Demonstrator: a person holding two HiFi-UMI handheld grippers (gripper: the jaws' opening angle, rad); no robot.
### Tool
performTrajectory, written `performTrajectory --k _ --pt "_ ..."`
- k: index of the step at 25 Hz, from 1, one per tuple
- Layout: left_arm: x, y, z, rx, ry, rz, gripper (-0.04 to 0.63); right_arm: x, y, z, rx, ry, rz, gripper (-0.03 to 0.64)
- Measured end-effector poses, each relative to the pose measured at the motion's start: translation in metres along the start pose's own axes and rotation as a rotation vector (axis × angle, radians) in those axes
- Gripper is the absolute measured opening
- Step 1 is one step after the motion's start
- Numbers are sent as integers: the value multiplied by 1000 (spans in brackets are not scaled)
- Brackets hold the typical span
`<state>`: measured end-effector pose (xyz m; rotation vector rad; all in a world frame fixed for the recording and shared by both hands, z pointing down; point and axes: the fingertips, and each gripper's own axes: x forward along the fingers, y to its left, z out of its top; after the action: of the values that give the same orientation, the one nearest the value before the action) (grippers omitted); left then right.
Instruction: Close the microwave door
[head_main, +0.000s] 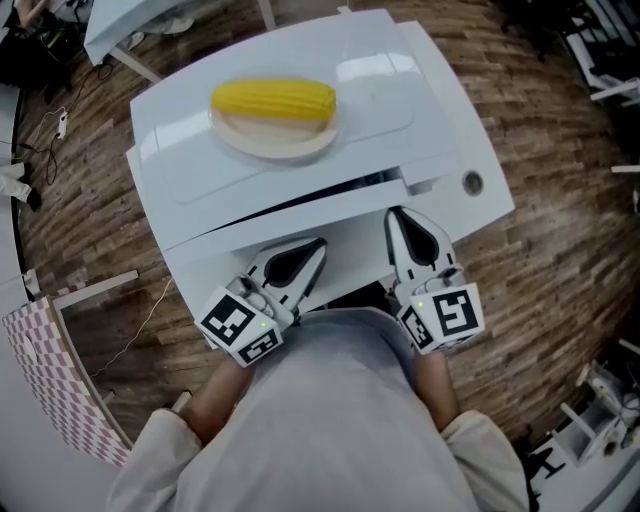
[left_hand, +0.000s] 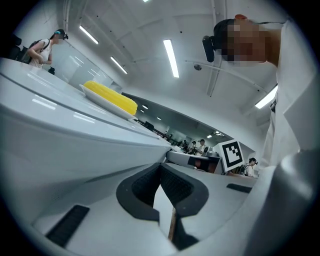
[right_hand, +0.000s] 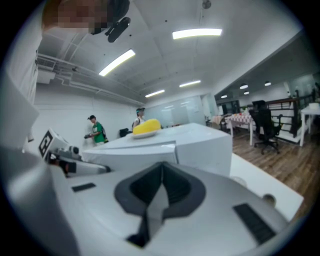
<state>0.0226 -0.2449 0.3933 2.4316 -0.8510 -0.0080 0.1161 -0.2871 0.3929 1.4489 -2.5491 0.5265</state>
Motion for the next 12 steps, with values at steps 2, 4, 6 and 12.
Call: performTrajectory --k 2,4,6,12 --pt "1 2 1 -5 -8 10 20 0 0 0 -4 4 9 25" --pt "2 5 3 -5 -17 24 19 -1 -1 0 -10 6 13 25" --pt "3 7 4 -3 -24 34 18 -1 -1 1 -14 5 14 25" --pt "10 10 -1 -28 -27 35 18 2 1 0 -9 6 34 25"
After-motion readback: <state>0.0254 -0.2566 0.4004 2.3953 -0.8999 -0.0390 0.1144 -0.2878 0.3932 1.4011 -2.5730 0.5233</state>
